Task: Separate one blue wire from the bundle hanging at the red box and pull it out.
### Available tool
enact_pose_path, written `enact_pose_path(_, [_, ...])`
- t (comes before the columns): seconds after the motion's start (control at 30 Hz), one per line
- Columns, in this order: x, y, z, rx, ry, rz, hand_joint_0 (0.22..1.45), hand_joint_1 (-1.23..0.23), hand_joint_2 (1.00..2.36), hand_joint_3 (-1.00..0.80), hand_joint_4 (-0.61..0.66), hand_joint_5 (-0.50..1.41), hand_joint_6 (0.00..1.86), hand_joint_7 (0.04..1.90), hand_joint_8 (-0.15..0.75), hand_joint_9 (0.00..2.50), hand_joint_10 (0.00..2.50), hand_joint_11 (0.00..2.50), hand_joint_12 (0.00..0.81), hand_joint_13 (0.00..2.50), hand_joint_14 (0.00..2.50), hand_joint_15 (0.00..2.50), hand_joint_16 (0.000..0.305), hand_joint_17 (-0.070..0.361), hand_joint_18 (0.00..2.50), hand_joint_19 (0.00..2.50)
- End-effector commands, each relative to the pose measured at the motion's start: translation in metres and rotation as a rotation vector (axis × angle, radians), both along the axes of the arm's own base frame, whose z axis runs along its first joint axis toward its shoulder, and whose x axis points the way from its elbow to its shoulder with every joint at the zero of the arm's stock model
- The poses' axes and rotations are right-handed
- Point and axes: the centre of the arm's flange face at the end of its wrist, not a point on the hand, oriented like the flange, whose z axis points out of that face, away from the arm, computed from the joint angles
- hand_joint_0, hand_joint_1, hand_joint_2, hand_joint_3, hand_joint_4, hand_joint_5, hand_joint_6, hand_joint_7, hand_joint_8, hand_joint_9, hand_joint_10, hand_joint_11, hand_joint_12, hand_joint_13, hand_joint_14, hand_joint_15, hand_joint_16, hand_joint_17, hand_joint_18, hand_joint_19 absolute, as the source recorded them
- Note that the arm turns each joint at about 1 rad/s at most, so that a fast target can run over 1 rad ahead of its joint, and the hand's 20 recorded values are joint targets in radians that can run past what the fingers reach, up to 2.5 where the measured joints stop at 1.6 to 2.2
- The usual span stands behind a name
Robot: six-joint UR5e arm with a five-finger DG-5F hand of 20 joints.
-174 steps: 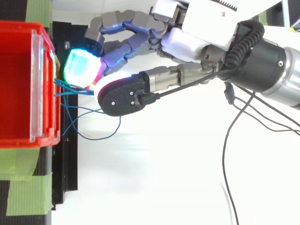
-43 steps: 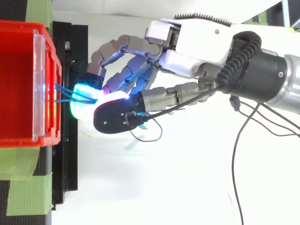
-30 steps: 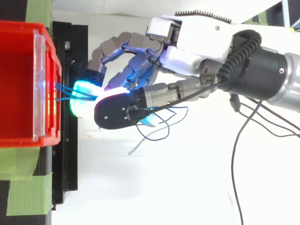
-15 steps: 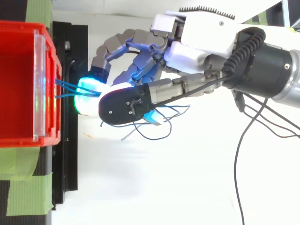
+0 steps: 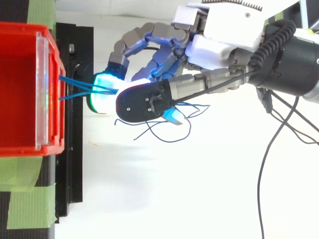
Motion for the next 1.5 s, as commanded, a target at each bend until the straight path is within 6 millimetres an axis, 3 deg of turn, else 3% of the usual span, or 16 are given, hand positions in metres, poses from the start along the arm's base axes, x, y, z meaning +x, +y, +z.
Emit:
enact_pose_path(0.0, [-0.003, -0.003, 0.008, -0.003, -0.006, -0.007, 0.60, -0.72, 1.02, -0.18, 0.20, -0.20, 0.89, 0.81, 0.358, 0.98, 0.02, 1.05, 0.365, 1.43, 0.01, 1.44, 0.058, 0.130, 0.80, 0.59])
enact_pose_path(0.37, [-0.015, -0.007, 0.029, -0.046, 0.018, -0.005, 0.59, -0.67, 1.02, -0.19, 0.20, -0.20, 0.89, 0.85, 0.361, 0.99, 0.01, 1.06, 0.369, 1.42, 0.01, 1.42, 0.059, 0.134, 0.80, 0.60])
enact_pose_path(0.57, [-0.015, -0.007, 0.030, -0.055, 0.020, -0.004, 0.60, -0.62, 1.02, -0.18, 0.20, -0.21, 0.91, 0.81, 0.371, 0.97, 0.01, 1.05, 0.370, 1.42, 0.01, 1.40, 0.062, 0.140, 0.80, 0.61])
enact_pose_path(0.77, [-0.016, -0.007, 0.031, -0.055, 0.018, -0.004, 0.62, -0.76, 1.02, -0.25, 0.21, -0.22, 0.91, 0.82, 0.355, 0.95, 0.02, 1.07, 0.361, 1.40, 0.01, 1.43, 0.059, 0.133, 0.77, 0.61])
enact_pose_path(1.1, [-0.018, -0.007, 0.032, -0.056, 0.026, -0.003, 0.63, -0.86, 1.01, -0.38, 0.22, -0.22, 0.91, 0.82, 0.351, 0.95, 0.02, 1.08, 0.360, 1.39, 0.02, 1.42, 0.058, 0.131, 0.80, 0.60])
enact_pose_path(1.47, [-0.018, -0.007, 0.032, -0.056, 0.026, -0.006, 0.59, -0.67, 1.01, -0.42, 0.22, -0.21, 0.91, 0.82, 0.375, 1.04, 0.02, 1.09, 0.363, 1.43, 0.01, 1.43, 0.058, 0.132, 0.86, 0.64])
